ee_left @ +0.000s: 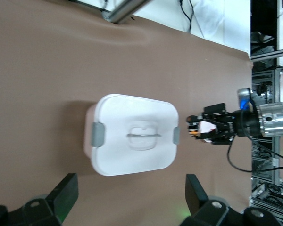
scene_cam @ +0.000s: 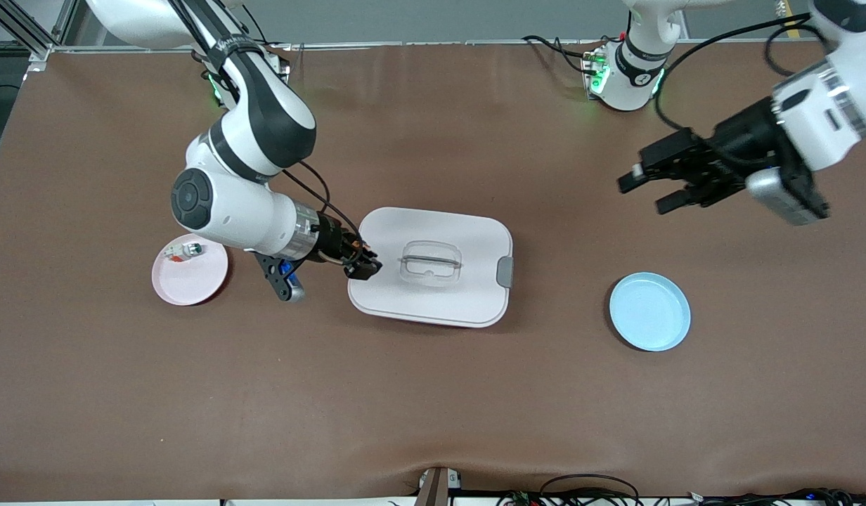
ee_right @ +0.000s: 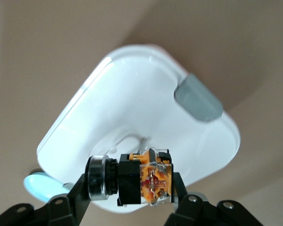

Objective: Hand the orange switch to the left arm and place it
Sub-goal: 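Lift the switch with the right gripper while the left gripper approaches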

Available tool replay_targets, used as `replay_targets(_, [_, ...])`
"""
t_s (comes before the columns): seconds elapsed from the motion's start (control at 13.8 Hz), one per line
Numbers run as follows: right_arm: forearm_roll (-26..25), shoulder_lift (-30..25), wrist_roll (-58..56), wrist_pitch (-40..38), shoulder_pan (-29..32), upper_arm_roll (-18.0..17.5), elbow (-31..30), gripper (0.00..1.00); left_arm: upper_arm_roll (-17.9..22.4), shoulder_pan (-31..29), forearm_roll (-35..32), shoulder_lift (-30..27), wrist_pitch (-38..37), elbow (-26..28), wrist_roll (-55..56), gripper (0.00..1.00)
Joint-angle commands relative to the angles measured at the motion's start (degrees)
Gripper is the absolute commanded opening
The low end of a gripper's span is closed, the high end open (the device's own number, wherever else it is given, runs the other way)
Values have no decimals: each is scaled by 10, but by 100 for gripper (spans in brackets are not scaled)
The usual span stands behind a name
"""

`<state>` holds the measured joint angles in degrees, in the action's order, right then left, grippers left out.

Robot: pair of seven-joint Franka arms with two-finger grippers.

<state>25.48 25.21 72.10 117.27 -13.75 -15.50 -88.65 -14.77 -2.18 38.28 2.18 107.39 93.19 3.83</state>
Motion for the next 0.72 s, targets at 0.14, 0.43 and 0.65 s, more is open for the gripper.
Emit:
replay_targets(0.14, [92, 15, 106, -6, 2, 6, 45, 0, -44, 3, 52, 51, 31, -10, 4, 100])
replay_targets(0.43, [105, 19, 157, 22, -7, 5, 57, 0, -76, 12, 67, 98, 59, -11, 2, 100])
replay_targets(0.65, [112, 24, 181, 47, -23, 4, 61, 0, -76, 47, 65, 129, 95, -11, 3, 100])
